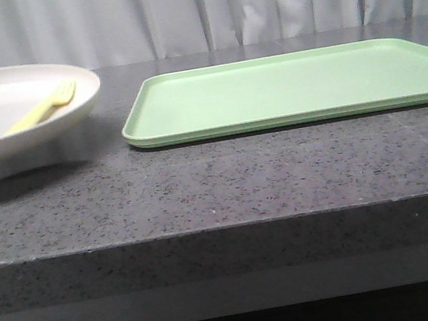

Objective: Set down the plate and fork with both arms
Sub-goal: 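Lift the plate with the left gripper and carry it over the tray, then lower the plate onto the tray and open the left gripper, then raise the left gripper away from the plate, then lower the right gripper onto the yellow fork and grasp it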

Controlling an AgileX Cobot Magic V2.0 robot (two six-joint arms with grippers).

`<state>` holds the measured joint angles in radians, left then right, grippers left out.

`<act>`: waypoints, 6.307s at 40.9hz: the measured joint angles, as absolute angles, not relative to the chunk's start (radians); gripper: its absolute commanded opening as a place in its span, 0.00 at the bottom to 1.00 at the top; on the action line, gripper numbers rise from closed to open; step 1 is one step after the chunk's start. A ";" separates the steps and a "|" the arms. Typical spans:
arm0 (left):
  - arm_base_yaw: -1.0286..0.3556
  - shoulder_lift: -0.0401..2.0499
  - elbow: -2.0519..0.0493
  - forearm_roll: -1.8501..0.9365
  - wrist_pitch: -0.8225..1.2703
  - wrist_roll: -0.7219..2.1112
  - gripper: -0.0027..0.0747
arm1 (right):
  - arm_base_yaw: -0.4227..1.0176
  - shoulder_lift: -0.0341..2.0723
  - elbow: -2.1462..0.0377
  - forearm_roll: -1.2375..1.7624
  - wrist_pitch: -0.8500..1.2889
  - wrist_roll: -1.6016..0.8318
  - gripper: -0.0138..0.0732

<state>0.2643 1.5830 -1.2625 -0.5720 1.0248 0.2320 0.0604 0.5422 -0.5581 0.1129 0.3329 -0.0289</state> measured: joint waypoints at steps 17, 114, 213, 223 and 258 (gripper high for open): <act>0.029 1.624 -1.385 -0.622 0.964 0.164 0.01 | 0.060 0.542 -0.558 0.113 0.334 -0.029 0.91; -0.360 2.088 -2.086 -0.480 1.131 -0.073 0.05 | 0.060 0.542 -0.558 0.113 0.334 -0.029 0.91; -0.189 0.165 -0.447 -0.091 0.381 0.000 0.01 | 0.225 1.495 -1.258 0.279 0.752 0.093 0.91; -0.189 0.165 -0.447 -0.091 0.381 0.000 0.01 | 0.225 1.708 -1.418 0.279 0.815 0.151 0.91; -0.189 0.165 -0.447 -0.091 0.381 0.000 0.01 | 0.225 1.835 -1.491 0.261 0.854 0.188 0.39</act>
<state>-0.1886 0.1647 -0.4473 -0.0912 0.3806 0.0000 0.2250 1.8352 -1.4906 0.2612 0.8535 0.1879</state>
